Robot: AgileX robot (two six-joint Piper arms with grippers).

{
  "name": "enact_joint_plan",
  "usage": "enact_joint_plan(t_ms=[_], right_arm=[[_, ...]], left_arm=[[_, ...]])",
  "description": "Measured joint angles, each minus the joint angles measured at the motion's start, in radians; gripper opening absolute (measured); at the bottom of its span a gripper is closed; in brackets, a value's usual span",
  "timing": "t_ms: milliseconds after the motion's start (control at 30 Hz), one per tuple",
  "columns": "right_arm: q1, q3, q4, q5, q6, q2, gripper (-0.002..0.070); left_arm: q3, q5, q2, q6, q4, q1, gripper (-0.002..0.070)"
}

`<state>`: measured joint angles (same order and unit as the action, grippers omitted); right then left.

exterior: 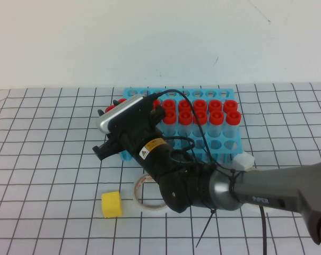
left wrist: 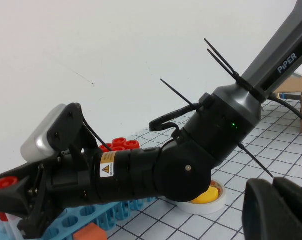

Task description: Place the test tubes

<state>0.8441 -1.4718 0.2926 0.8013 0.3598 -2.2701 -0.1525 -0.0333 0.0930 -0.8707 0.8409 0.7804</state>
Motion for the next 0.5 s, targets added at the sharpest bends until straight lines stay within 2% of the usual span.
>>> enact_joint_plan(t_ms=[500], right_arm=[[-0.024,-0.002,0.0,0.004,-0.056,-0.012,0.0272]], left_arm=[[0.0,0.0,0.0,0.0,0.0,0.0,-0.0001]])
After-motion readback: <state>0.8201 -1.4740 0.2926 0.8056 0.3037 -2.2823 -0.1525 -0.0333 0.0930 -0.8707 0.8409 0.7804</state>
